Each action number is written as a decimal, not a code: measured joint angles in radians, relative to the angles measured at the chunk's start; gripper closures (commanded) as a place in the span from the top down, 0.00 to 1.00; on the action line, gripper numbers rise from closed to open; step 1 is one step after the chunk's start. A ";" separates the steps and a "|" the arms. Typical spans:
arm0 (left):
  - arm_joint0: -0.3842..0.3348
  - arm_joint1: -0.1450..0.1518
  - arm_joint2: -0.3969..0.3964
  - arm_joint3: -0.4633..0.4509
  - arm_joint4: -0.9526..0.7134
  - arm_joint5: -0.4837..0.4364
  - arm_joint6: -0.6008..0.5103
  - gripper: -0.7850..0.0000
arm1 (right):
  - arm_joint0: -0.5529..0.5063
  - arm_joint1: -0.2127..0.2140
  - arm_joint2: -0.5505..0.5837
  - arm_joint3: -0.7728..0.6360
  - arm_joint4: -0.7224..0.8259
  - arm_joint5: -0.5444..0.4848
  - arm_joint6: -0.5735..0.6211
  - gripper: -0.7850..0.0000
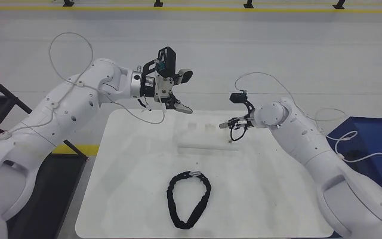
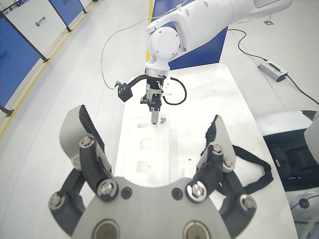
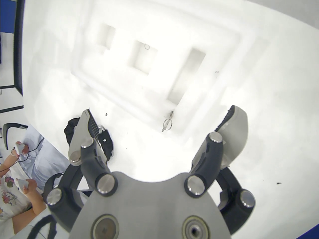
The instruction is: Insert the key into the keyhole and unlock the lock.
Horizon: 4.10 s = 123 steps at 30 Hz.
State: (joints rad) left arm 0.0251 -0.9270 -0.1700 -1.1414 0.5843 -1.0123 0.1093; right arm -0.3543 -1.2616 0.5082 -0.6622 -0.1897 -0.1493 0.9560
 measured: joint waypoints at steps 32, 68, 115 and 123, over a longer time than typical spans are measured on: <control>0.000 0.000 0.000 0.000 0.000 0.000 0.000 1.00 | -0.034 -0.021 -0.031 -0.119 -0.134 0.224 0.033 1.00; 0.000 0.000 0.000 0.000 0.000 0.000 0.000 1.00 | -0.152 0.007 0.076 -0.228 -0.244 0.342 0.077 0.29; 0.000 0.000 0.000 0.000 0.000 0.000 0.000 1.00 | -0.135 -0.008 0.209 -0.320 -0.325 0.361 0.207 0.00; 0.000 0.000 0.000 0.000 0.000 0.000 0.000 1.00 | -0.343 0.106 0.471 -0.701 -0.308 0.289 0.307 0.00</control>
State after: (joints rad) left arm 0.0251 -0.9270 -0.1700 -1.1414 0.5843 -1.0123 0.1093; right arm -0.6976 -1.1558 0.9793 -1.3632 -0.4978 0.1393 1.2625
